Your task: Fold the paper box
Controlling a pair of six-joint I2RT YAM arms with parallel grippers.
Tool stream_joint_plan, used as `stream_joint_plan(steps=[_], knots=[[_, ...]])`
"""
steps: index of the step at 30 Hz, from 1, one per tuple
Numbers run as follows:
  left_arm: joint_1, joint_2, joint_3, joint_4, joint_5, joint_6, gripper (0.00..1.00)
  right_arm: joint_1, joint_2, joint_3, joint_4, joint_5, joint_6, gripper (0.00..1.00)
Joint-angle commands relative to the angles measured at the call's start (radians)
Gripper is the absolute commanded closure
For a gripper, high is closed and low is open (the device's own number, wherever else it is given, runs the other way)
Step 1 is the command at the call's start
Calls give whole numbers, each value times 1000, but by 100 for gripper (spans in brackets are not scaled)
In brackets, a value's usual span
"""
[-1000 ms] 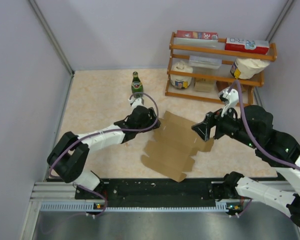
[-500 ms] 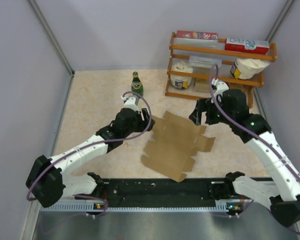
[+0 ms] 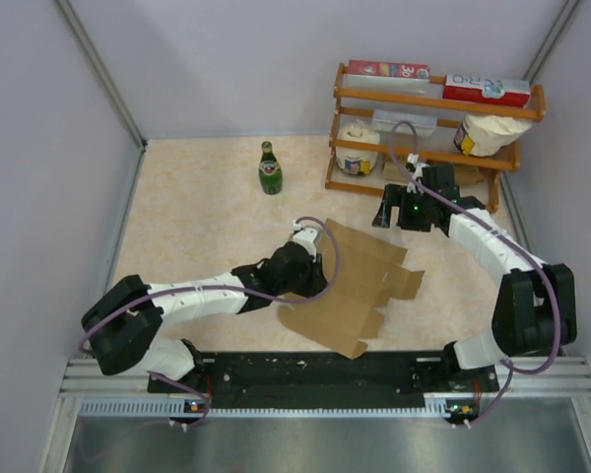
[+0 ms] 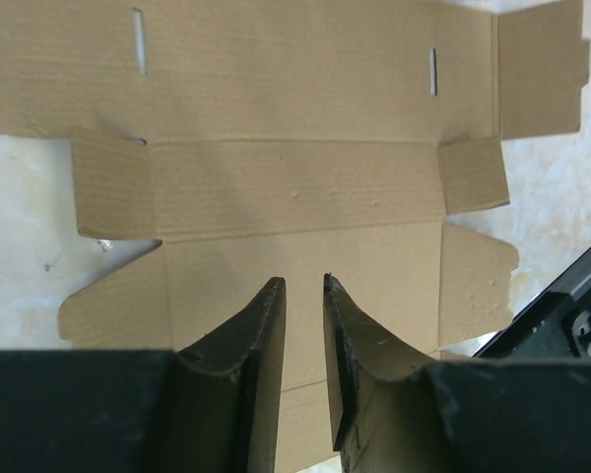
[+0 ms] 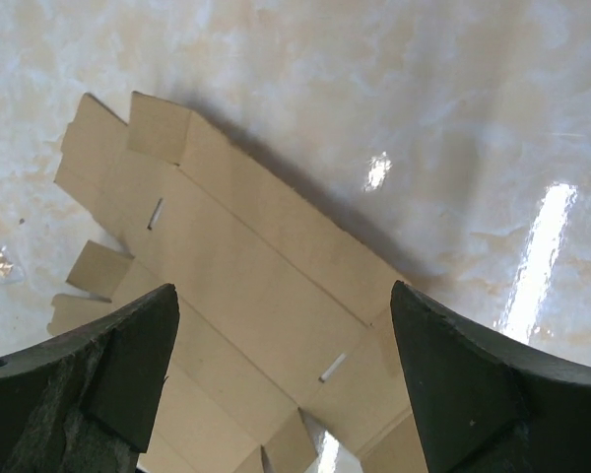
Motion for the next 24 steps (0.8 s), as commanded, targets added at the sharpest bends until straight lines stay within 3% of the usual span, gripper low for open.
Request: stream_joint_plan(steps=[1,5,19,24], knots=[[-38,32,-6,74,8,-14,77,-36,76,-9,141,-64,-45,13],[-44,63,-17,88,13,-23,85,-52,182,13,156,-123,-96,13],[-44,182,-40,111,53,-42,90,-52,344,77,155,-170,-191,14],[-41,181,-34,52,31,-33,92,-52,367,77,155,-219,-200,15]])
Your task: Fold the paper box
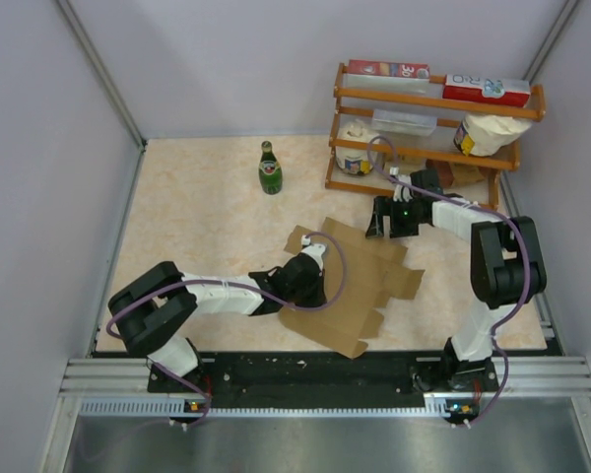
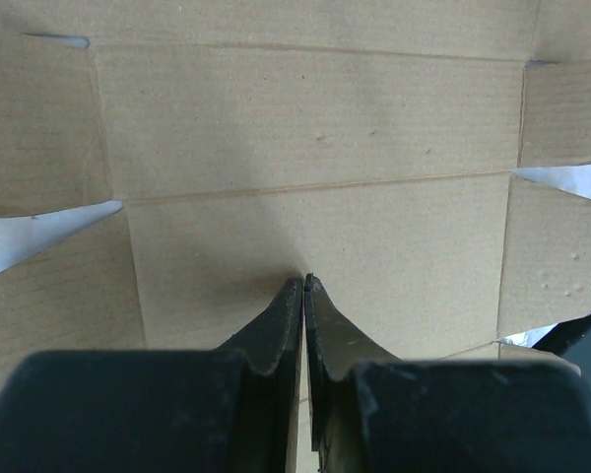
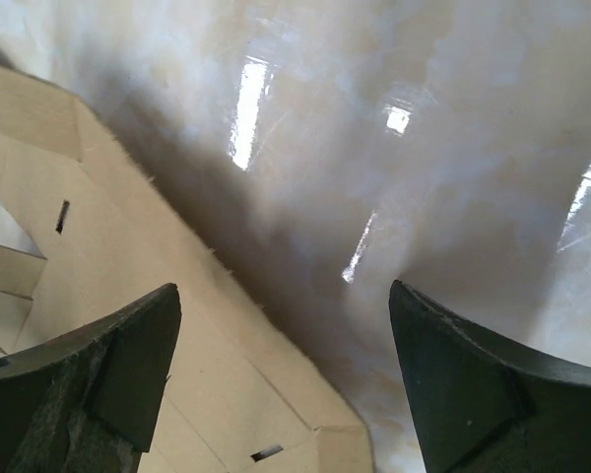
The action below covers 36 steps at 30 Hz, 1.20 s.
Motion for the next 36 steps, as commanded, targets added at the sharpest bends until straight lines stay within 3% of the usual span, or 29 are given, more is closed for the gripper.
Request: stream_joint_plan(steps=[1,8,19,27,36], knots=[[3,0,-1,-25,-18,6,93,-8,25,40,29,-89,-30,16],[31,-26,-25,-52,-23,21,95,-8,26,23,40,-219,-18,25],[46,-46,-45,-53,-26,24,97,9,38,12,48,-303,-28,43],[51,-59,-56,-49,-28,21,98,50,35,-3,45,-305,-44,54],[54,-62,-70,-35,-21,14,100,111,32,3,-6,-186,-104,61]])
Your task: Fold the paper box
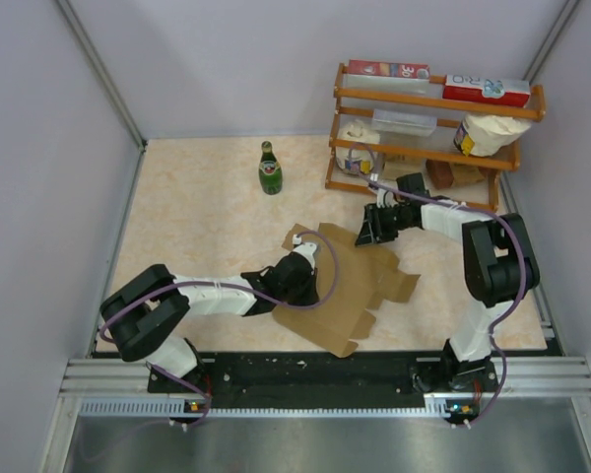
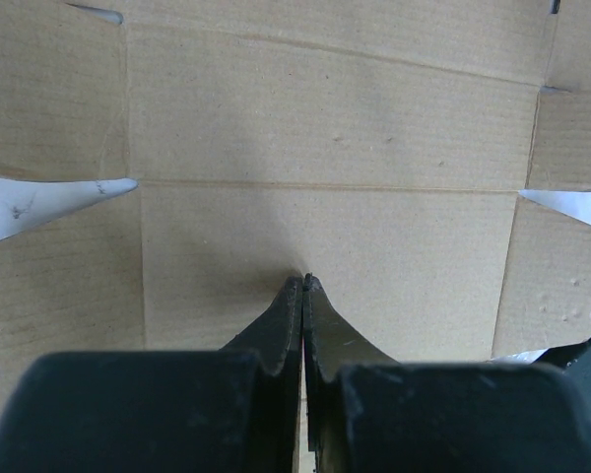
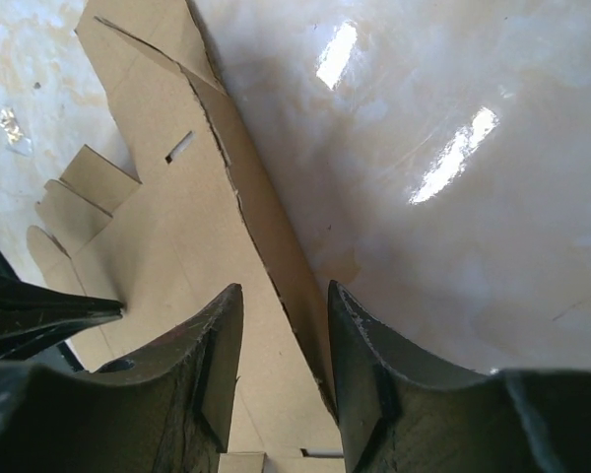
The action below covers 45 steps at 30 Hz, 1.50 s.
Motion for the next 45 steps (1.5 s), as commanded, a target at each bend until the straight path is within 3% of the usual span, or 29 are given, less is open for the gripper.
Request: stream_joint_plan(steps=[1,5,8,17,22,26,34,38,45], knots=[[7,-18,-26,-25,-20,10,100,48,3,4,-26,81,-55,62],[7,-18,-26,-23,-18,10,100,81,-3,4,-29,147,-95,69],[9,-21,-29,-20,-17,11,100,91,-9,7,-23,182,-89,83],[11,-111,-18,-40,-29,11,93,98,-69,-5,-4,194,-72,100],[20,-233,39,-94,-40,39,80,124,-130,-24,7,220,-87,100],[52,-316,86,-154,-37,66,77,151,-170,-30,1,230,-110,100],[214,-449,90,-194,12,118,78,202,-251,-42,-49,355,-136,100],[322,-472,76,-197,121,134,82,207,-316,-77,-38,395,-155,100],[388,-463,89,-191,167,175,84,208,-386,-110,-36,417,-201,100]])
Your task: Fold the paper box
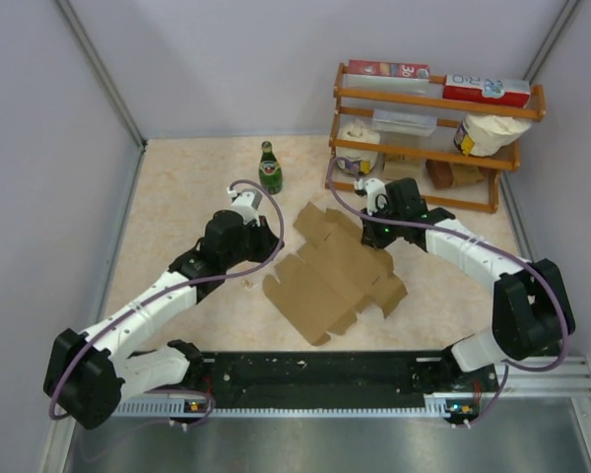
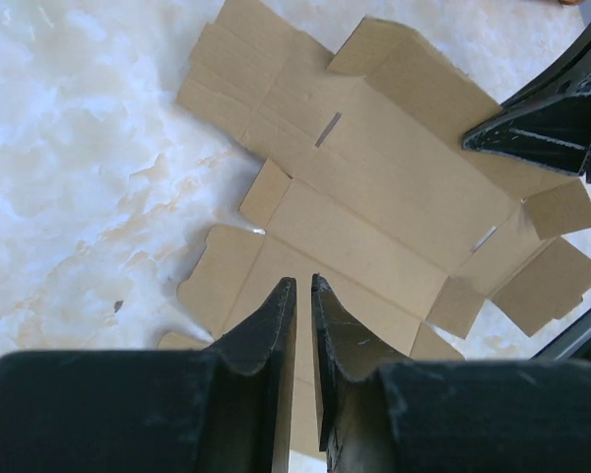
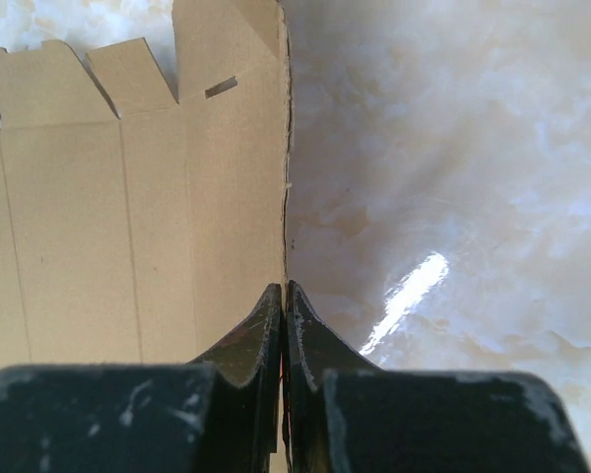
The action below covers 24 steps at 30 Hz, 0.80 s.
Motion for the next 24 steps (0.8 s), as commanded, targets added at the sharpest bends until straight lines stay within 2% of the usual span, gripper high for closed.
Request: stream_joint_plan(steps=[1,7,16,24], knots=[[32,-3,20,20,75,47,84,9,-53,-5,17,49,-46,100],[93,49,35,91,173,83,82,28,-87,-50,32,40,-100,100],[93,158,93,148,247,169,79,45,-163,-97,35,-26,-214,100],[93,205,41,171,267,171,80,47,-212,-116,74,-17,-217,100]])
